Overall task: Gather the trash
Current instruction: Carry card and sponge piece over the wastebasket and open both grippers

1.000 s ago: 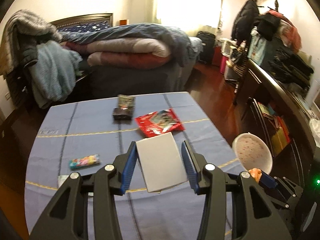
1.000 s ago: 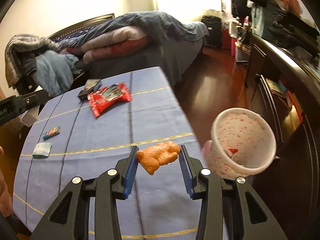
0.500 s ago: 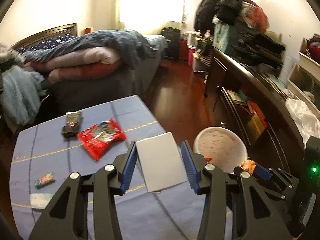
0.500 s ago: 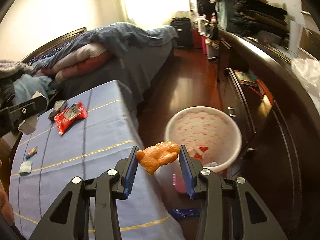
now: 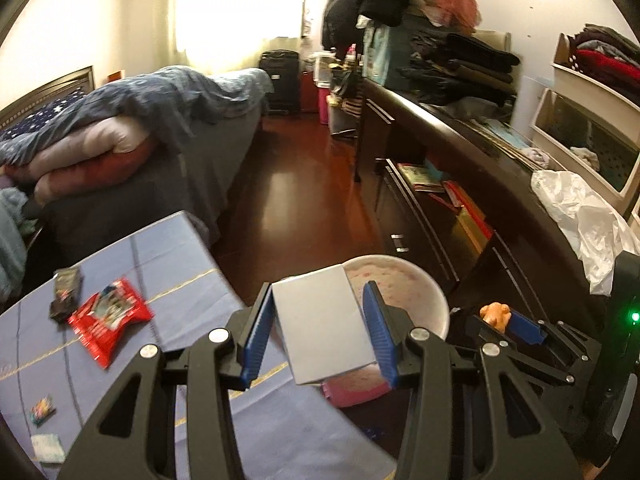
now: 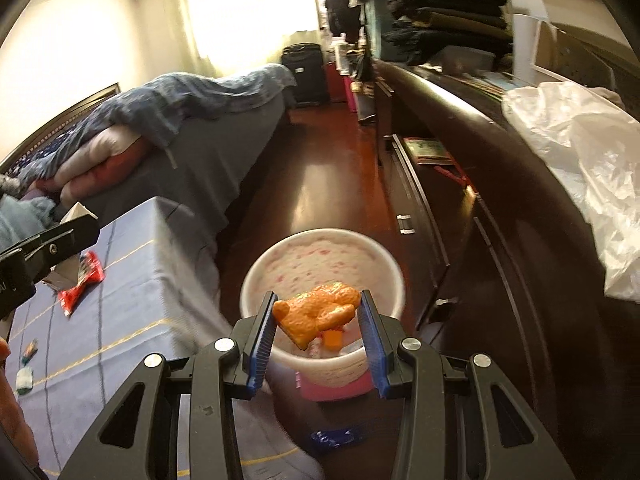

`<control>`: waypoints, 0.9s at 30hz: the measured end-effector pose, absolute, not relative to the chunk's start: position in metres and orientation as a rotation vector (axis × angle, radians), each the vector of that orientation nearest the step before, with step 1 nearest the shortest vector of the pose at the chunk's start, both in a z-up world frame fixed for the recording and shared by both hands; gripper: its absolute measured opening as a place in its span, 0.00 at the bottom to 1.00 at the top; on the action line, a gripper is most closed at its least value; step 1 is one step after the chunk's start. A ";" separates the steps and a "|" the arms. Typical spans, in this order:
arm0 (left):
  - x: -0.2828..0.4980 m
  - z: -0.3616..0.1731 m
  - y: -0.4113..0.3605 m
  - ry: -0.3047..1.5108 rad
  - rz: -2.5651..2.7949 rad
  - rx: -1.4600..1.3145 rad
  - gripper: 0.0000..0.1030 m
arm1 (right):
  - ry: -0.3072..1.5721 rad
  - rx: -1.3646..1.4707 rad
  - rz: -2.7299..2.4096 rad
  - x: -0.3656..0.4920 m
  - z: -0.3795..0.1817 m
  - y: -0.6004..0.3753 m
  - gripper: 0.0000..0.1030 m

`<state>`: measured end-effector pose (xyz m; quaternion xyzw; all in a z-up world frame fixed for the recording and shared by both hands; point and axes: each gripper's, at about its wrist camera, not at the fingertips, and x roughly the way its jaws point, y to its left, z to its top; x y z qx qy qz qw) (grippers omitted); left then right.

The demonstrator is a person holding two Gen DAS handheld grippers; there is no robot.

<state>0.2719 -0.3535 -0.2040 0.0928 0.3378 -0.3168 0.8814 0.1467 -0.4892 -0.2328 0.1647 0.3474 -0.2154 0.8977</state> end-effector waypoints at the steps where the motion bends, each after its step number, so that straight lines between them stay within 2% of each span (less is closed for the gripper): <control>1: 0.274 -0.205 -0.360 0.703 -0.667 0.197 0.45 | 0.717 0.345 -0.453 0.146 -0.233 -0.494 0.40; 14: 0.310 -0.233 -0.424 0.762 -0.750 0.194 0.45 | 0.745 0.350 -0.492 0.171 -0.253 -0.525 0.40; 27: 0.369 -0.302 -0.467 0.914 -0.780 0.163 0.47 | 0.789 0.356 -0.507 0.216 -0.297 -0.547 0.41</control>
